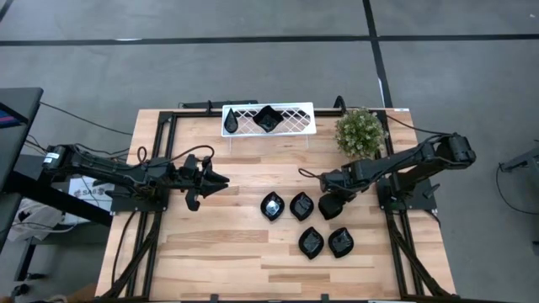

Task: Pick & Place Mini shaped plates
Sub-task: Put the black leaf-shaped plate on the shelf

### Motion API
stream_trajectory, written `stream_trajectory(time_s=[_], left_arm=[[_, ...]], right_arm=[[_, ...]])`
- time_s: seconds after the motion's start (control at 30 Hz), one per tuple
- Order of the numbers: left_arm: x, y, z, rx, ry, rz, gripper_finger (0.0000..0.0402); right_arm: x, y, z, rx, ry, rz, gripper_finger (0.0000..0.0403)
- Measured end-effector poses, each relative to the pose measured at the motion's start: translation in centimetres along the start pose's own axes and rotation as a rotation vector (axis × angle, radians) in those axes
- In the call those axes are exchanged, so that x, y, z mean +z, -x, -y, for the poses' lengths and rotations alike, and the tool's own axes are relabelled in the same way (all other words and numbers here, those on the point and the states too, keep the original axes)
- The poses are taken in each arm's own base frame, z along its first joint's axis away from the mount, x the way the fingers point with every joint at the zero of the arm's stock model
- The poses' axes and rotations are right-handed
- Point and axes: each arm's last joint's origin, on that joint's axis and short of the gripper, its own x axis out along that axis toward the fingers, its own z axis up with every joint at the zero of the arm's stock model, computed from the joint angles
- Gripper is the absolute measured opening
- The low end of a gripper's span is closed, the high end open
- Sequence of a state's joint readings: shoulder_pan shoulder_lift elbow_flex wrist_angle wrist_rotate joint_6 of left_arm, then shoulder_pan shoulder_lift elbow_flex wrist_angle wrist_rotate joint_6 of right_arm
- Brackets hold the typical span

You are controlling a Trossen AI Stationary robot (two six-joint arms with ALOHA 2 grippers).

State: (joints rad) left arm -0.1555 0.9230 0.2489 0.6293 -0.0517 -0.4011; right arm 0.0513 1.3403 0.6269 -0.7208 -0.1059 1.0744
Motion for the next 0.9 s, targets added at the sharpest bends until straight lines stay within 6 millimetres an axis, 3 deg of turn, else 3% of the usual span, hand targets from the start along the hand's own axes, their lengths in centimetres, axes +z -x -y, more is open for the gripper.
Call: stream_trajectory(time_s=[0.13, 0.47, 0.63, 0.9], left_arm=[[0.0, 0.0, 0.0, 0.000, 0.000, 0.000, 0.0097], [0.0, 0.0, 0.0, 0.000, 0.000, 0.000, 0.0097], [0.0, 0.0, 0.0, 0.000, 0.000, 0.000, 0.0097], [0.0, 0.0, 0.0, 0.000, -0.003, 0.001, 0.0097]], right_arm=[[0.0, 0.1, -0.1, 0.004, 0.001, 0.002, 0.0006], [-0.1, 0.6, 0.1, 0.015, -0.007, 0.011, 0.0003], [-0.3, 3.0, 0.0, 0.041, -0.003, 0.050, 0.0003], [-0.8, 8.7, -0.1, 0.197, 0.018, 0.174, 0.0001]])
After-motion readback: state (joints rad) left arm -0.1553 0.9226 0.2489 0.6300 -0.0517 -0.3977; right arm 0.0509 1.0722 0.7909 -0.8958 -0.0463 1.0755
